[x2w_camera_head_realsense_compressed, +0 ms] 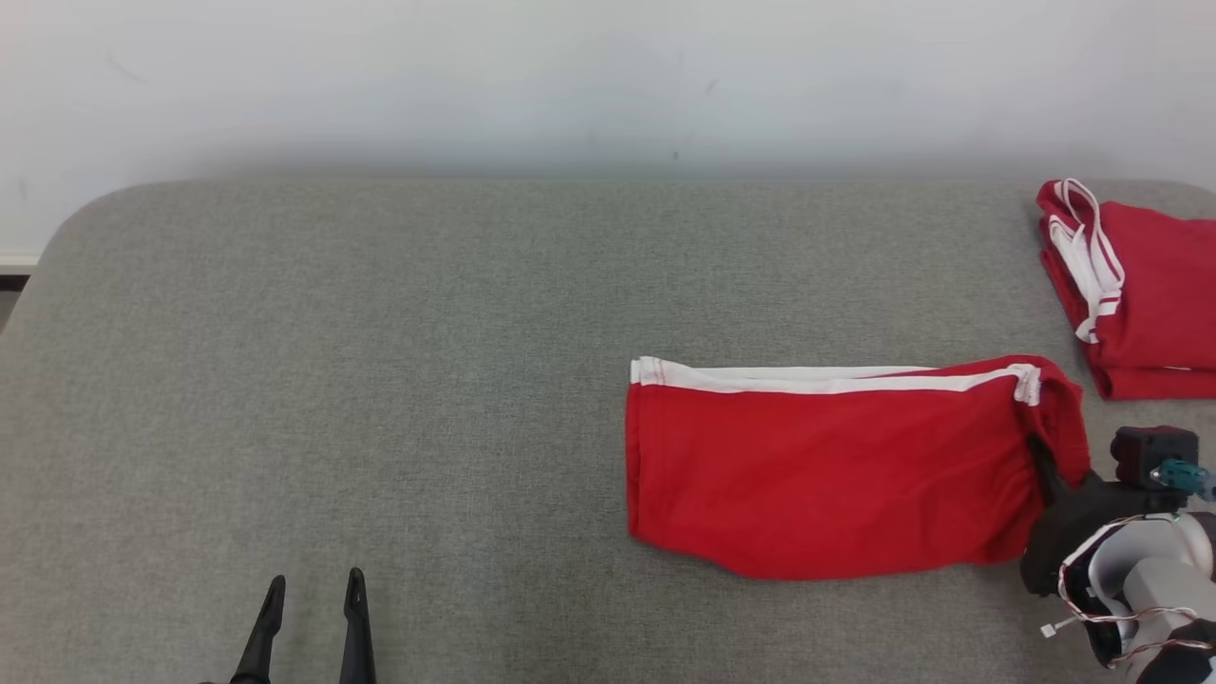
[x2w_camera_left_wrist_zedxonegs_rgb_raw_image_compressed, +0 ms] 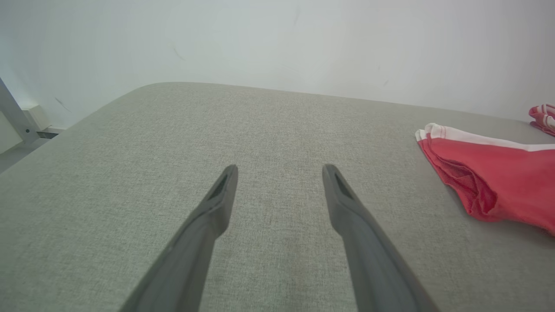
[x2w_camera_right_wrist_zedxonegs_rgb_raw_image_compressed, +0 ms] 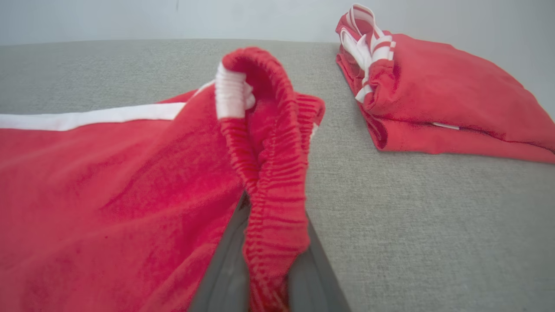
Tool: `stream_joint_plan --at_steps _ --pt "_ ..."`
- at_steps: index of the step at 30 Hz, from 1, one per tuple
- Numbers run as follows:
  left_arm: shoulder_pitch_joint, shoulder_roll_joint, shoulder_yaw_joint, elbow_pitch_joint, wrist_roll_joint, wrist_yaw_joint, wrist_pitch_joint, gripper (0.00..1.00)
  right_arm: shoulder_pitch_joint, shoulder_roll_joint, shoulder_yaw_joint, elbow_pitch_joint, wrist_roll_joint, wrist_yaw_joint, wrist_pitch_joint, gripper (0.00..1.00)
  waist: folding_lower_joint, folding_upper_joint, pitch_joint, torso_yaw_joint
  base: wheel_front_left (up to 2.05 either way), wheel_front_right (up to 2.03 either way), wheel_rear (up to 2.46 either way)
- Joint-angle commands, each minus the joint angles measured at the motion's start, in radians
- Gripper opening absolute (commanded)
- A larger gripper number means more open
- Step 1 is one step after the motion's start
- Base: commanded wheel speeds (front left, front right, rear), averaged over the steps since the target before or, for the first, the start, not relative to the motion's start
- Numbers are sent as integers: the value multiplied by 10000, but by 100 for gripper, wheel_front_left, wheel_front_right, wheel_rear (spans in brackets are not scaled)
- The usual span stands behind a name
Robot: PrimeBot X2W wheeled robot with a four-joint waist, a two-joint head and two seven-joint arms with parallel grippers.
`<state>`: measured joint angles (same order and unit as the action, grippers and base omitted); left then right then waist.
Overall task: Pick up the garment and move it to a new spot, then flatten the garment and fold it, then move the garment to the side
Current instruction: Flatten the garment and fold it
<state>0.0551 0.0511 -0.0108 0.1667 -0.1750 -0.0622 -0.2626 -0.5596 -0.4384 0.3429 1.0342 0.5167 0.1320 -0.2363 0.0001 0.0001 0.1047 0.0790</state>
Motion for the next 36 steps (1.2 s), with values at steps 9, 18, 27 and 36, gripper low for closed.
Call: stream_joint_plan --at_steps 9,18,27,36 --pt "260 -13 22 116 -114 -3 -28 100 -21 -85 510 -1605 2194 -31 1695 0 -1 -1 -288 -463 0 0 0" --pt "198 -15 -130 202 -205 28 -28 100 312 173 953 -4396 4584 -29 3637 0 -1 -1 -397 -496 0 0 0" --pt "75 -12 -400 241 -365 79 -28 100 233 1215 1261 -4980 4518 -29 4156 0 -1 -1 -247 -28 0 0 0" --pt "-216 -15 -729 277 -497 172 -28 100 -390 2459 1255 -3448 3165 -29 3751 0 -1 -1 139 545 0 0 0"
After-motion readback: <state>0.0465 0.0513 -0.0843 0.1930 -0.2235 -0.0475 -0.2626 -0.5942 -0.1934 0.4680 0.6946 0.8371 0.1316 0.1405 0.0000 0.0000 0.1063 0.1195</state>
